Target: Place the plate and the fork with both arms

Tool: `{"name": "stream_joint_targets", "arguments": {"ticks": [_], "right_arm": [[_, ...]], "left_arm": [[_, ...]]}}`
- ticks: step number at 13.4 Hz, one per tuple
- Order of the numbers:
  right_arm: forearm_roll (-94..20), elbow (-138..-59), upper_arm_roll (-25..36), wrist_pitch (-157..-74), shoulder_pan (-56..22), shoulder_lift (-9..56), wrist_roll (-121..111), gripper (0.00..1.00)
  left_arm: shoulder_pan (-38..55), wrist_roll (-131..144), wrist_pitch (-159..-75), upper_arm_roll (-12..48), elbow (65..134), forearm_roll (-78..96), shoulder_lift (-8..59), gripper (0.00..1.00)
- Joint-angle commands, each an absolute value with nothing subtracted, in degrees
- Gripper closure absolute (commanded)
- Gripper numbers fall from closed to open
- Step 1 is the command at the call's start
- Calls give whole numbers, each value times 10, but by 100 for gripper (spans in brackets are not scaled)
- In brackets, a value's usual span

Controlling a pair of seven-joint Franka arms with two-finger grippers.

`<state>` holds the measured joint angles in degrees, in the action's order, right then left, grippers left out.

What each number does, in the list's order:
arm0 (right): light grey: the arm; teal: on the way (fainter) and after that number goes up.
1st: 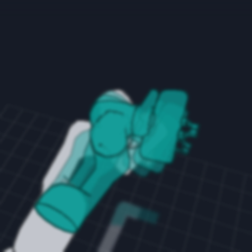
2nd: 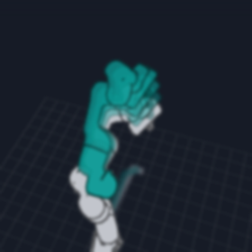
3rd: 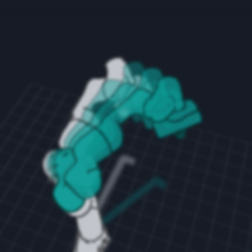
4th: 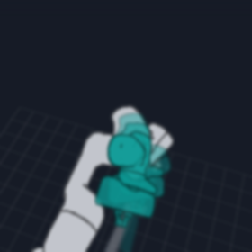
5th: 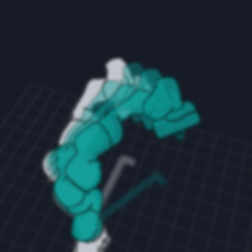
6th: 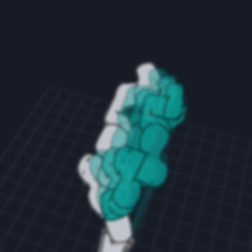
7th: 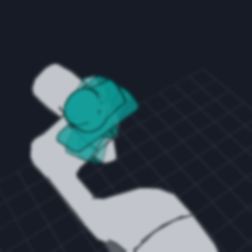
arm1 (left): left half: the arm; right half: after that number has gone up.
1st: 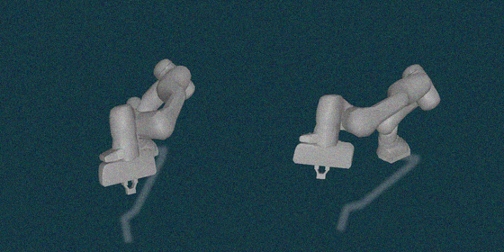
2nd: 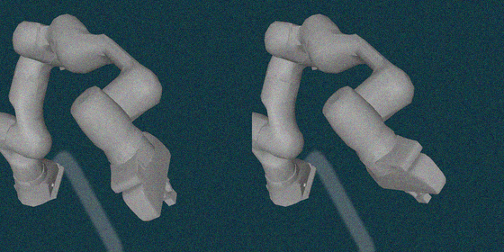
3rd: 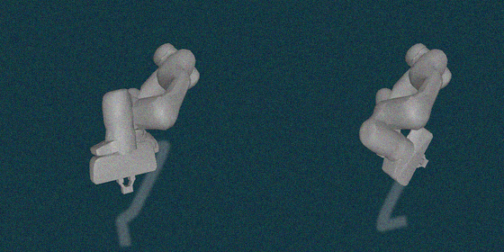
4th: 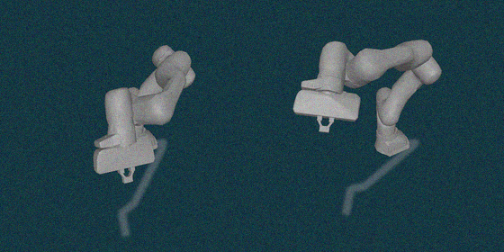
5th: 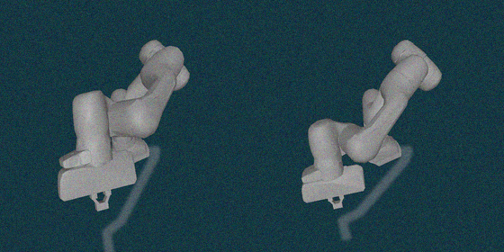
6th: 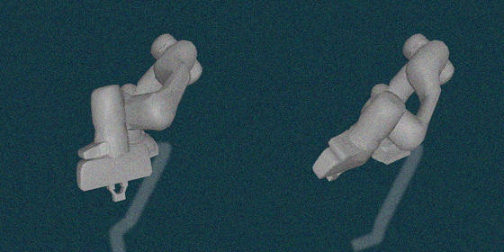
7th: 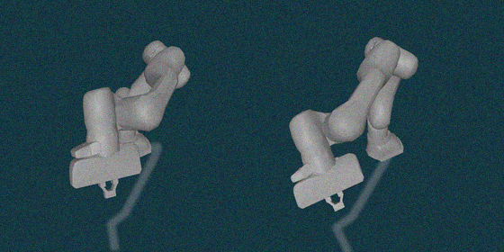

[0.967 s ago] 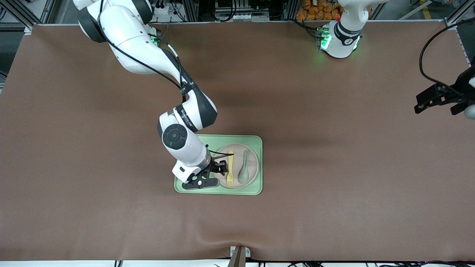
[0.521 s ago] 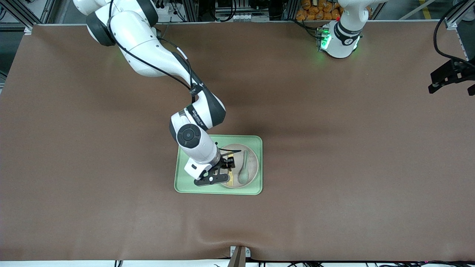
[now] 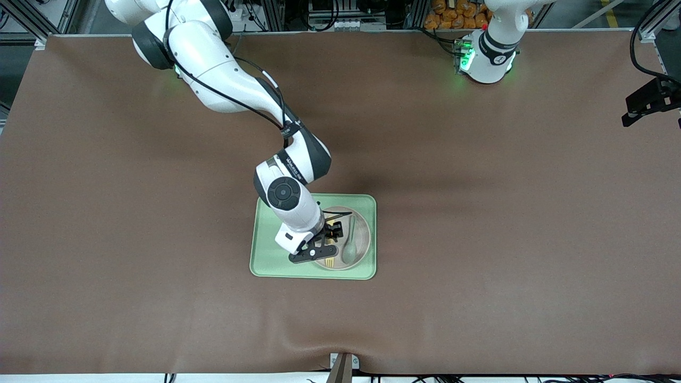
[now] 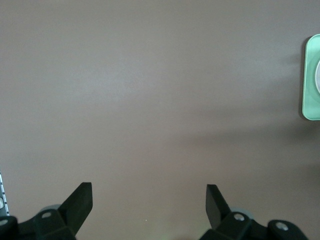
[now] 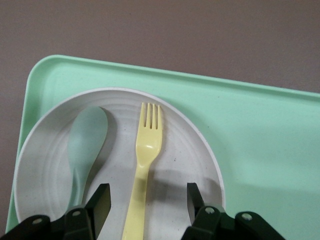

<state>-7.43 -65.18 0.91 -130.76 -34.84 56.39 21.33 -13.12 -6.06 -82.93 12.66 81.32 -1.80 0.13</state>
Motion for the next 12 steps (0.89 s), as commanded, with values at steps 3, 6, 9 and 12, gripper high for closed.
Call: {"name": "stream_joint_targets", "arguments": {"ticks": [3, 6, 9, 12], "right_arm": [[-59, -628, 18, -1323, -359, 592, 221, 38], [-58, -628, 18, -1323, -366, 592, 224, 43], [-58, -628, 19, -1324, -367, 597, 224, 50], [-57, -628, 19, -1325, -368, 601, 224, 51]], "left_arm": [[-133, -70, -823, 126, 825, -16, -21, 0], [-128, -68, -821, 124, 829, -16, -26, 0], [-126, -67, -820, 124, 831, -16, -25, 0], [-71, -65, -817, 70, 831, -16, -26, 0]]}}
